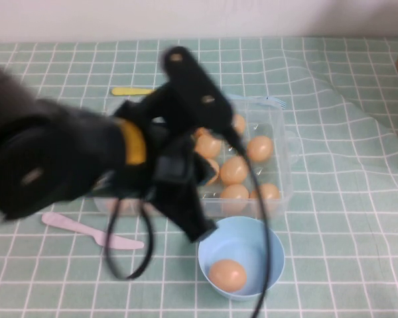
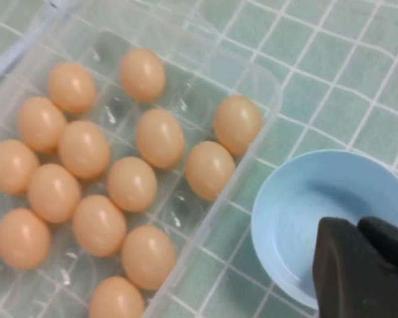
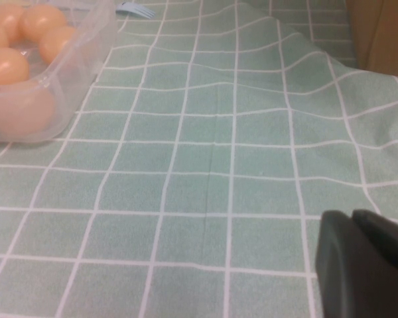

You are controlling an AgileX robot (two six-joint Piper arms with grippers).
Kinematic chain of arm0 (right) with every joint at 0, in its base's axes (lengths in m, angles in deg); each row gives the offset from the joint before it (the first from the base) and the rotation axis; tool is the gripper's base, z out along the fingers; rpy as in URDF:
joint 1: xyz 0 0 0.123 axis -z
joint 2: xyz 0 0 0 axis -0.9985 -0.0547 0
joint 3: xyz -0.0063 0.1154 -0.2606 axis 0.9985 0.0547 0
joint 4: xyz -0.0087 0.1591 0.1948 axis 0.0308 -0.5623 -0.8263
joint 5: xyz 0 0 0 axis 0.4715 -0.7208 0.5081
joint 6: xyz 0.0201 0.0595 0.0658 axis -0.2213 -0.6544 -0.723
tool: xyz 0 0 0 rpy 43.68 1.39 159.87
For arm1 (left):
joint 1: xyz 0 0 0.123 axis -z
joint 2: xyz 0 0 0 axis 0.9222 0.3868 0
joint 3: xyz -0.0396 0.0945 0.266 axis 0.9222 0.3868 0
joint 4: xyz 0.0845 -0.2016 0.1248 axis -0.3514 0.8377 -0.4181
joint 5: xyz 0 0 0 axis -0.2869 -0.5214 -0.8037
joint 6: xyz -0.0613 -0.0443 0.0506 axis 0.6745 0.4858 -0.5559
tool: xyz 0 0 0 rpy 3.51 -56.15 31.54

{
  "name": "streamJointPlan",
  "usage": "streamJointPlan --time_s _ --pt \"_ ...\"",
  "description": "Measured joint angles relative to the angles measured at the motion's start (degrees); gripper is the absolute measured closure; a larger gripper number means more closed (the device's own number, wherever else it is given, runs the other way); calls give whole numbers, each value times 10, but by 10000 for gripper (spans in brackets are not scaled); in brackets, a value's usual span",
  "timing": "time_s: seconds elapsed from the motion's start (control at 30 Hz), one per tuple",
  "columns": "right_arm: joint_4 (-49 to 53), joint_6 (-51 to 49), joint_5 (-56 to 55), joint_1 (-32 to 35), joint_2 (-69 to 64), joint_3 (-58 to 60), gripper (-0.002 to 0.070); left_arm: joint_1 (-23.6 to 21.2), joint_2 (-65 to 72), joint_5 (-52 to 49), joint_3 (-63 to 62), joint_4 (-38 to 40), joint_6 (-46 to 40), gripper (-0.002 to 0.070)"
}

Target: Take an egg out of the egg box

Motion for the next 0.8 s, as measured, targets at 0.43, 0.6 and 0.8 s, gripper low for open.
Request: streamJointPlan --time_s 0.43,0.6,0.8 --pt "0 0 0 0 0 0 694 0 -288 127 228 -60 163 675" --pt "0 0 0 0 0 0 694 0 -305 124 248 -67 167 675" --pt "0 0 0 0 0 0 694 0 -305 135 251 -64 182 675"
